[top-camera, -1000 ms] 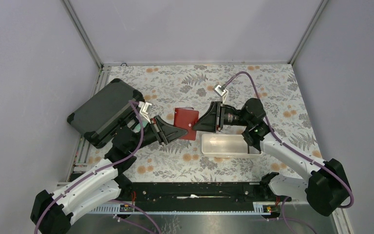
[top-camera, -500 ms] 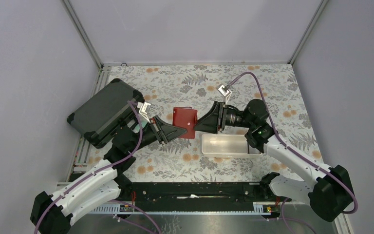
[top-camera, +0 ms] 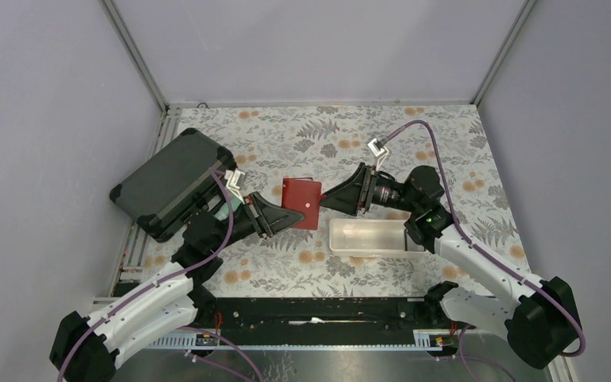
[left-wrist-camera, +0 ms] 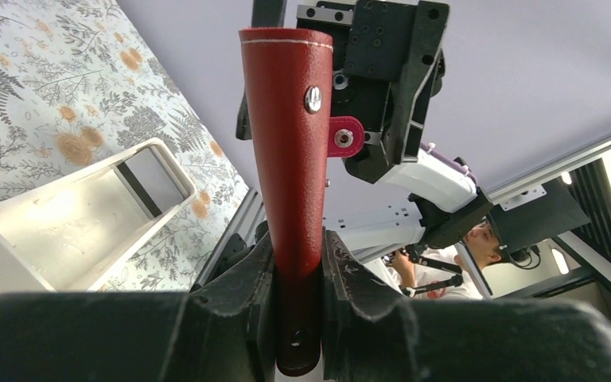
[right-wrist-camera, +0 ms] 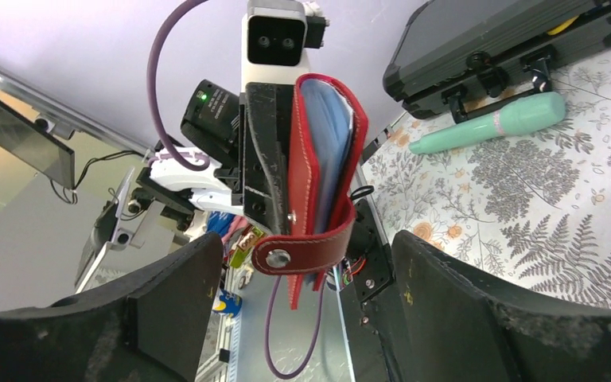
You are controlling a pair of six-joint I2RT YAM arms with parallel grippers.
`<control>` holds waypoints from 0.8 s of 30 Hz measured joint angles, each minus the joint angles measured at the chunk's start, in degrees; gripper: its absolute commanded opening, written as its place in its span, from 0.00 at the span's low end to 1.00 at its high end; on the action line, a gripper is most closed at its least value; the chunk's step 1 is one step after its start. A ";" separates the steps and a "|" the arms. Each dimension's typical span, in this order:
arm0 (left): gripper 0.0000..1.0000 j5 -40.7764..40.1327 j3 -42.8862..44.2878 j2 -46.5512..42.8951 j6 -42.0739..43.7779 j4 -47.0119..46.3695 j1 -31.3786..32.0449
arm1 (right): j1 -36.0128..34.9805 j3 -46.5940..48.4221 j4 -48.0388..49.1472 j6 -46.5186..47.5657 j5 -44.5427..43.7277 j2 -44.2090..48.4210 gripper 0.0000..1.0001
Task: Put the credit cards into the card holder
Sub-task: Close the card holder at the center of the board.
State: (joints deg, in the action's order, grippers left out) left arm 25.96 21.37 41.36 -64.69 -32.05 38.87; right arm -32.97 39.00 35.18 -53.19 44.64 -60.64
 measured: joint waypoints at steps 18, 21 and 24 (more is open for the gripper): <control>0.00 1.46 -1.92 -0.57 -4.39 -8.37 -0.48 | 2.80 -2.14 10.32 -4.72 4.44 -1.44 0.74; 0.00 1.73 -1.92 -0.92 -4.42 -8.20 -0.48 | 1.86 -1.88 12.22 -5.70 4.66 -2.80 0.70; 0.00 2.01 -1.92 -1.44 -4.39 -7.89 -0.48 | 1.51 -1.70 14.82 -6.97 5.25 -3.80 0.66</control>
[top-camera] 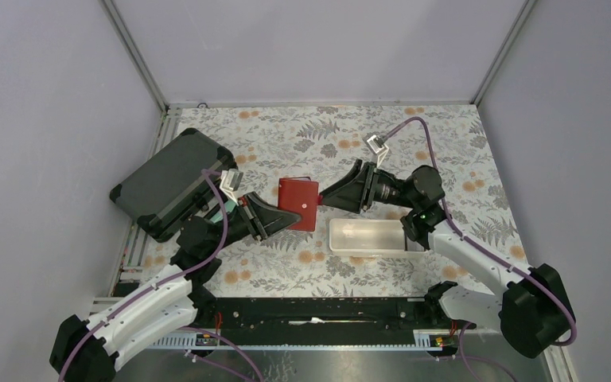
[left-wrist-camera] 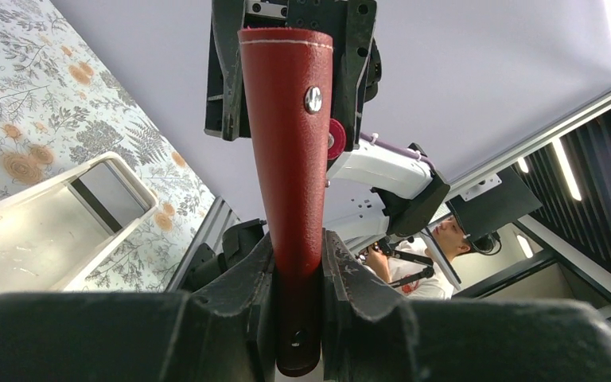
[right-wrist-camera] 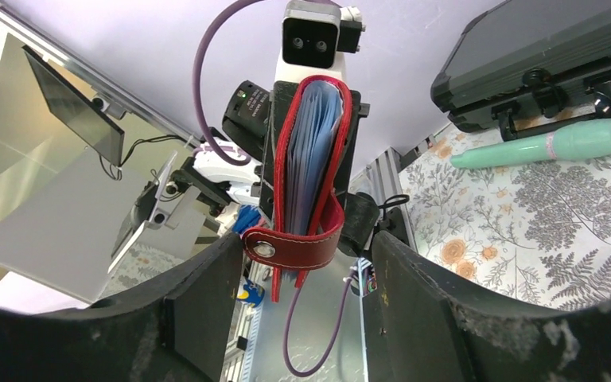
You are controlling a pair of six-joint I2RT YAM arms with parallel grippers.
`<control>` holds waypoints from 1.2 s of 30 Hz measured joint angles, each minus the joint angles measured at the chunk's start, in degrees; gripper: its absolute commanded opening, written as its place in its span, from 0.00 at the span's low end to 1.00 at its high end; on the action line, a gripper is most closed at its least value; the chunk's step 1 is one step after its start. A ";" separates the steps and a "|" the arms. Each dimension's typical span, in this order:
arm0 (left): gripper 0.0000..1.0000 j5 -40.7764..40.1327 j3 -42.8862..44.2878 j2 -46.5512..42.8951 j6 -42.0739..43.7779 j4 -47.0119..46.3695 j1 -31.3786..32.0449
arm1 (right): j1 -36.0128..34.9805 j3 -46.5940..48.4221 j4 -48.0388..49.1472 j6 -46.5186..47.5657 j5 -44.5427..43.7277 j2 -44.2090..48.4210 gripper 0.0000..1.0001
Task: Put the credit cards into the card holder
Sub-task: Close the card holder at the center of the board.
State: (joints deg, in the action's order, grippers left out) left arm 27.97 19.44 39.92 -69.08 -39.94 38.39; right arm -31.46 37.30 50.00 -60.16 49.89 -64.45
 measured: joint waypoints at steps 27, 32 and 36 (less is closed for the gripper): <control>0.00 -2.34 0.04 -0.85 0.24 6.12 0.02 | -4.11 2.16 -1.62 0.42 -1.92 -3.78 0.49; 0.00 -3.61 0.28 -0.92 0.55 8.52 0.00 | -5.09 2.38 -5.03 1.99 -4.81 -3.91 0.46; 0.00 -4.24 0.46 -0.92 0.68 9.05 0.00 | -6.64 3.10 -6.03 2.58 -6.67 -4.83 0.46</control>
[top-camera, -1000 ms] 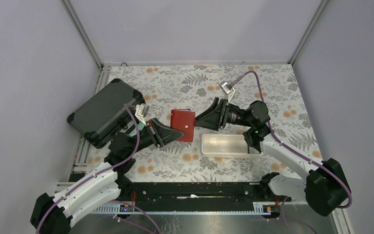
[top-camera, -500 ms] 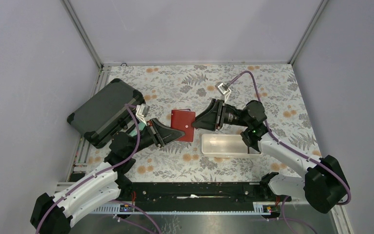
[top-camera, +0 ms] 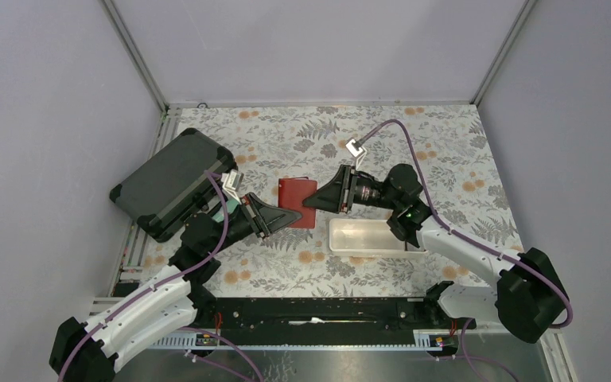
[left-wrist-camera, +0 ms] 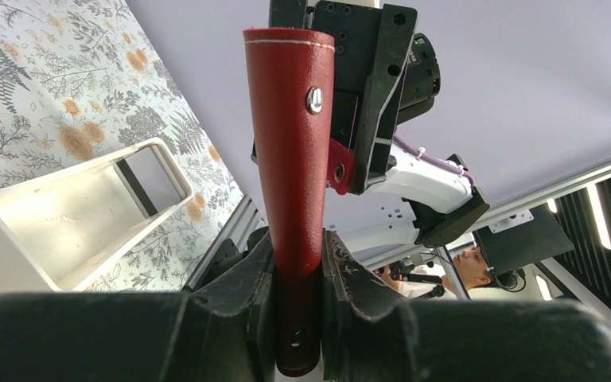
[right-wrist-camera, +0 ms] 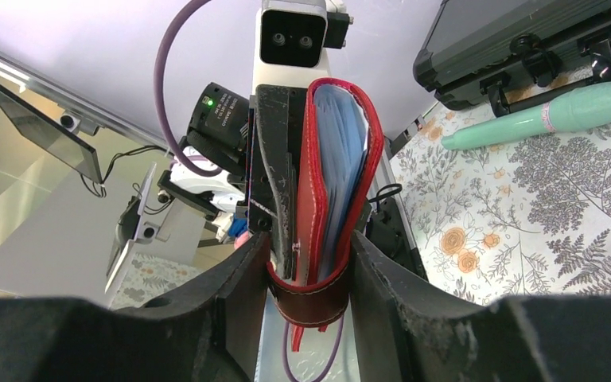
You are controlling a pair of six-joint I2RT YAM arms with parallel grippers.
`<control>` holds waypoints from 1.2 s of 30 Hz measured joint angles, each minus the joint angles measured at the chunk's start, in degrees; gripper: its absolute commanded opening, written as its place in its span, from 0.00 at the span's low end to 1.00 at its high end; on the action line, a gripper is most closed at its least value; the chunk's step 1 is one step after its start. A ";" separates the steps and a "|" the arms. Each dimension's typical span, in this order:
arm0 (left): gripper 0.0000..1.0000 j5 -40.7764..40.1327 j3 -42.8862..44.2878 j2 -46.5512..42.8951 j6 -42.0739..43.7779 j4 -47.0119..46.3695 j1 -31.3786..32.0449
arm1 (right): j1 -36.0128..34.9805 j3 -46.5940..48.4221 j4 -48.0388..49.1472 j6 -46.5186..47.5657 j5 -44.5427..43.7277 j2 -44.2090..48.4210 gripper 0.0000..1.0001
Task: Put the credit cards into the card holder
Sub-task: Close the card holder at the center of the board.
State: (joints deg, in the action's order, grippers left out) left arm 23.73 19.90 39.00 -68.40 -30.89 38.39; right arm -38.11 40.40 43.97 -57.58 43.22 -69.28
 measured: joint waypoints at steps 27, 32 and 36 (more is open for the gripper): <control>0.00 -0.11 0.02 1.36 0.61 -0.79 -0.11 | -3.15 0.90 6.10 -5.81 -1.97 -6.71 0.36; 0.00 -0.13 0.00 1.36 0.24 -1.66 -0.11 | -3.17 0.90 7.34 -7.30 -1.73 -6.84 0.40; 0.00 -0.20 0.00 1.36 -0.33 -1.88 -0.11 | -3.17 1.11 7.78 -7.85 -1.60 -6.84 0.43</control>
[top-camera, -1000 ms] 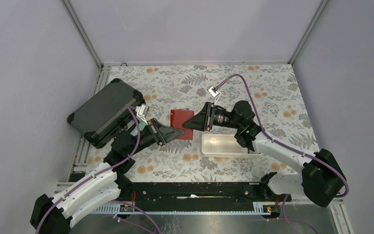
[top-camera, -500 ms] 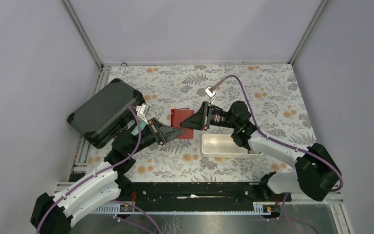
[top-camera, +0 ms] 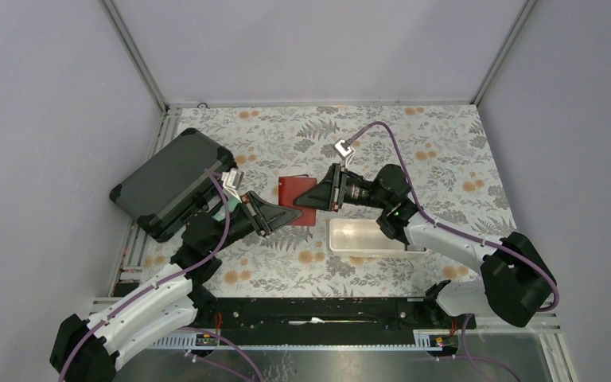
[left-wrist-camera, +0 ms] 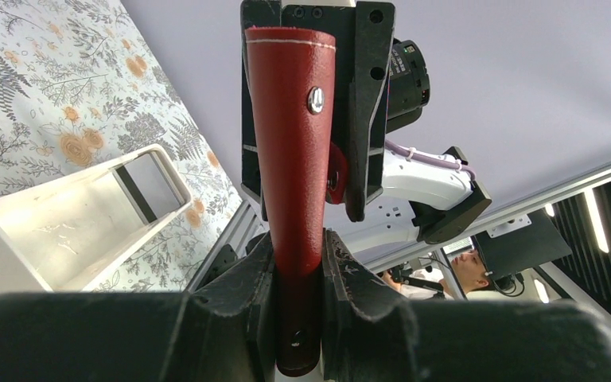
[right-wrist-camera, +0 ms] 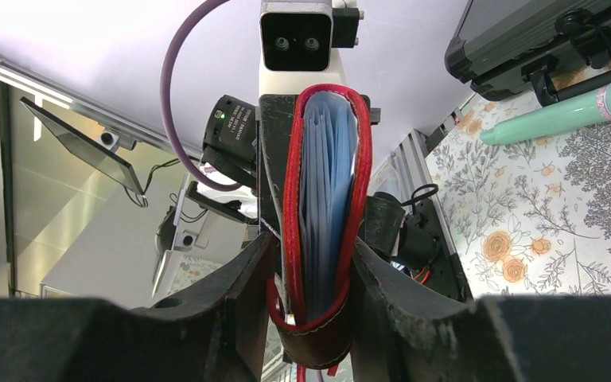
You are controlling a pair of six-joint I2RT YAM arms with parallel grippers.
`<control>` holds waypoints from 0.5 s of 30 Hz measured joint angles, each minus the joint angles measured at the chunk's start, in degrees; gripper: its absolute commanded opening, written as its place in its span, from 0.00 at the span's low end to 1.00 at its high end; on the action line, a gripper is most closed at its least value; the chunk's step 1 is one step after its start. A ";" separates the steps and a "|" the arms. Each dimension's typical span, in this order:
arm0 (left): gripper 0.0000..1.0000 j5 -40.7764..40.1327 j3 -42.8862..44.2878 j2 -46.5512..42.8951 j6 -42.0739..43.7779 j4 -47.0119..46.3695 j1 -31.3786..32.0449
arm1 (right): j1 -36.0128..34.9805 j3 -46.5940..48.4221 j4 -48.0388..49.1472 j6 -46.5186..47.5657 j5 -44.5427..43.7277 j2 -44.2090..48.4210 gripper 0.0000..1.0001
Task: Put the credit cards into the card holder
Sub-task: Close the card holder at the center of the board.
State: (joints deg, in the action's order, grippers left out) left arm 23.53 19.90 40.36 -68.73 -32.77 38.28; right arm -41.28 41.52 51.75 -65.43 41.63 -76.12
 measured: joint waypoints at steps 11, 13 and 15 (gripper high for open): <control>0.00 -0.09 -0.02 0.55 -0.35 -1.27 0.00 | -0.04 0.66 0.09 -1.22 0.07 -0.17 0.38; 0.00 -0.07 -0.02 0.76 -0.33 -1.31 0.00 | -0.04 0.72 0.63 -1.77 0.11 -0.83 0.37; 0.00 -0.04 -0.02 1.09 -0.31 -1.27 0.00 | -0.04 0.74 1.40 -2.29 0.24 -1.60 0.37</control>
State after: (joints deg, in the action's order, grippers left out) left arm 23.49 19.88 41.45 -69.04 -34.04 38.28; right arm -41.32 42.26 53.15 -67.72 41.87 -77.71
